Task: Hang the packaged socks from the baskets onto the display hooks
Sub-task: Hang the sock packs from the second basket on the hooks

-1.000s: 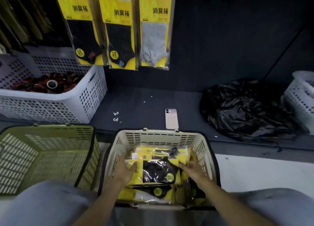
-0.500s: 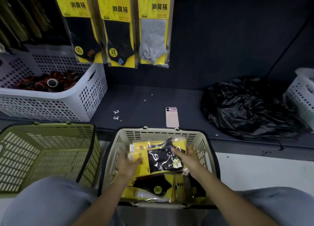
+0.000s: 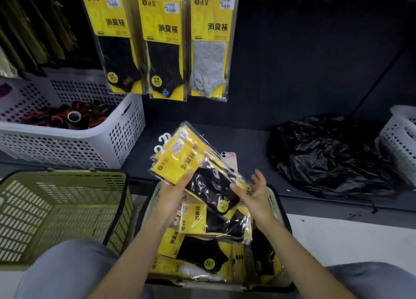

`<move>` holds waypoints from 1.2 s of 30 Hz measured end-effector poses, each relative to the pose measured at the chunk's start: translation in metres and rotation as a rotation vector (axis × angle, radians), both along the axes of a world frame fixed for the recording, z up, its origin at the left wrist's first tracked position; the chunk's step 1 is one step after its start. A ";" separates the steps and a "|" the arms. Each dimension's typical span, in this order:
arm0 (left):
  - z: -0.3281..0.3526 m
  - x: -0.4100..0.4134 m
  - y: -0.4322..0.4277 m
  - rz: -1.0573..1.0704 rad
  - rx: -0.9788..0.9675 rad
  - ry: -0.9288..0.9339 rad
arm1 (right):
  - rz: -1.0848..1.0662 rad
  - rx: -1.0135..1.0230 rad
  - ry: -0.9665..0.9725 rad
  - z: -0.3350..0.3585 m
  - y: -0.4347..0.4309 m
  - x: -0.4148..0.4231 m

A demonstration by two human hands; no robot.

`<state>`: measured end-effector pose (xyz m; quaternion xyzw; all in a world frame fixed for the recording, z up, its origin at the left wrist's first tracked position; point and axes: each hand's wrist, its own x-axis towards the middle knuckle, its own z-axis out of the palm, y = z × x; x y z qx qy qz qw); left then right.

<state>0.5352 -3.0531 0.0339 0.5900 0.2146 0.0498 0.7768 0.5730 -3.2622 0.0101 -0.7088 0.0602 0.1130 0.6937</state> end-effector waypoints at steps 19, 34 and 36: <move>-0.036 -0.009 -0.017 -0.321 0.295 -0.018 | 0.190 -0.191 -0.237 -0.005 0.020 -0.007; 0.164 0.062 0.046 -0.238 0.288 -0.427 | 0.216 0.210 -0.449 0.193 0.064 0.061; 0.178 0.070 0.052 -0.197 0.293 -0.475 | 0.211 0.247 -0.481 0.210 0.074 0.069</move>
